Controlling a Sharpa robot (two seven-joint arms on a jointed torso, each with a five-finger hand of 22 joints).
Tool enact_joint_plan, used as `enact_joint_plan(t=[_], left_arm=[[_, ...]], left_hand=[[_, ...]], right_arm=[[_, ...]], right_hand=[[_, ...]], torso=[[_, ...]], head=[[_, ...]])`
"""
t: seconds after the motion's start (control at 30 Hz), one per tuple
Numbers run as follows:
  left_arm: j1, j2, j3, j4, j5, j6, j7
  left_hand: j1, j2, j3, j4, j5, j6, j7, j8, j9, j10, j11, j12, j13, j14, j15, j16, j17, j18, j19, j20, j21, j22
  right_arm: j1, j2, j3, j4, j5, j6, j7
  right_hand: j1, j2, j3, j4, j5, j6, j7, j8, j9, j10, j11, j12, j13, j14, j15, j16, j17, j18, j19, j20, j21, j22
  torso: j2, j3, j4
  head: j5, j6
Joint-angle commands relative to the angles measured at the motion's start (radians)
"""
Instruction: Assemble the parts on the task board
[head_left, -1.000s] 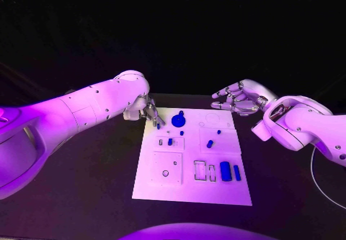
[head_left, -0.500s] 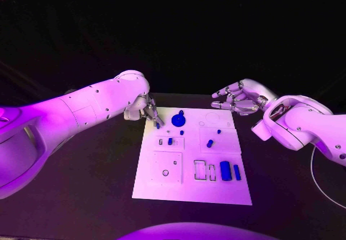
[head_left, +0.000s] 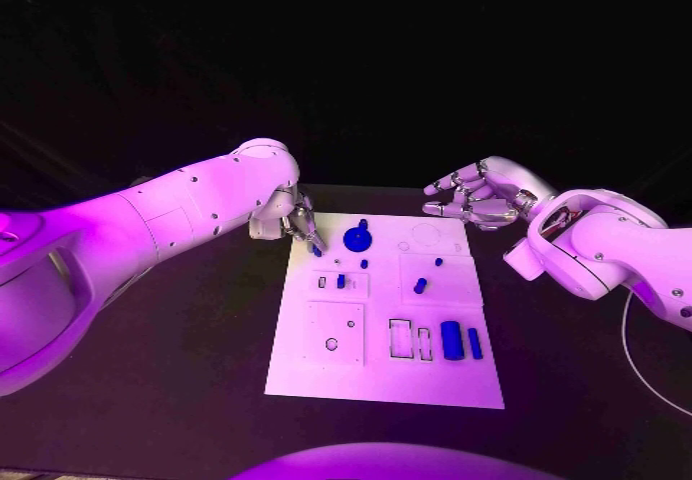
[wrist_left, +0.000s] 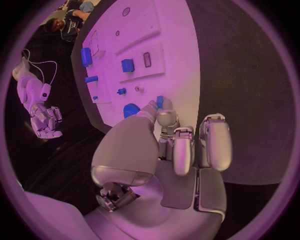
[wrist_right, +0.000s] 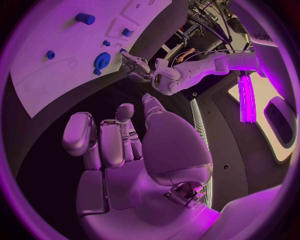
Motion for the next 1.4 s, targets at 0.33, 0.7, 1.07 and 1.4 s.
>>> enact_joint_plan(t=[0.33, 0.7, 1.07, 1.4], left_arm=[[-0.010, -0.082, -0.002, 0.132, 0.026, -0.152, 0.090], [-0.051, -0.204, -0.003, 0.333, 0.019, -0.293, 0.156], [-0.072, -0.253, -0.003, 0.402, 0.021, -0.270, 0.154], [-0.076, -0.264, -0.004, 0.417, 0.014, -0.190, 0.118]], left_hand=[[-0.093, -0.110, 0.366, -0.164, 0.011, 0.003, 0.005, 0.027, 0.014, 0.028, 0.006, -0.001, -0.008, 0.105, 0.002, 0.003, 0.264, -0.002, 0.052, 0.000, -0.005, 0.105], [-0.121, -0.149, 0.426, -0.183, 0.039, 0.016, 0.002, 0.037, 0.018, 0.051, 0.002, 0.016, 0.007, 0.105, -0.001, 0.003, 0.264, -0.007, 0.059, -0.003, 0.012, 0.123], [-0.129, -0.165, 0.439, -0.190, 0.057, 0.023, 0.001, 0.036, 0.017, 0.060, 0.000, 0.024, 0.016, 0.105, -0.001, 0.003, 0.264, -0.008, 0.062, -0.003, 0.018, 0.129], [-0.136, -0.176, 0.452, -0.194, 0.079, 0.032, 0.000, 0.034, 0.014, 0.065, 0.000, 0.023, 0.015, 0.105, -0.002, 0.003, 0.264, -0.010, 0.063, -0.003, 0.023, 0.134]], right_arm=[[-0.001, 0.000, 0.000, 0.002, -0.003, 0.014, 0.006], [-0.001, -0.002, -0.001, -0.001, 0.000, 0.012, 0.008], [-0.002, -0.002, -0.002, -0.002, 0.001, 0.013, 0.009], [-0.002, -0.001, -0.003, -0.003, 0.001, 0.014, 0.008]], right_hand=[[0.014, 0.002, -0.005, -0.002, 0.006, 0.006, -0.001, 0.004, 0.001, -0.003, 0.000, 0.001, 0.001, 0.030, 0.001, -0.004, 0.000, 0.020, -0.002, -0.003, -0.005, -0.001], [0.017, 0.004, -0.005, -0.003, 0.007, 0.006, -0.001, 0.004, 0.001, -0.003, 0.000, 0.002, 0.001, 0.030, 0.001, -0.005, 0.000, 0.020, -0.003, -0.003, -0.006, -0.002], [0.017, 0.004, -0.005, -0.003, 0.007, 0.006, -0.001, 0.004, 0.001, -0.003, 0.000, 0.002, 0.001, 0.030, 0.001, -0.005, 0.000, 0.020, -0.003, -0.003, -0.006, -0.002], [0.017, 0.004, -0.005, -0.003, 0.007, 0.006, -0.001, 0.004, 0.001, -0.003, 0.000, 0.002, 0.001, 0.030, 0.001, -0.005, 0.000, 0.020, -0.003, -0.003, -0.006, -0.002]], torso=[[0.000, 0.0008, -0.0002], [0.000, -0.0016, 0.0014], [0.000, -0.0016, 0.0011], [0.000, -0.0004, -0.0011]], head=[[-0.001, 0.002], [0.001, 0.001], [0.004, -0.004], [0.008, -0.011]])
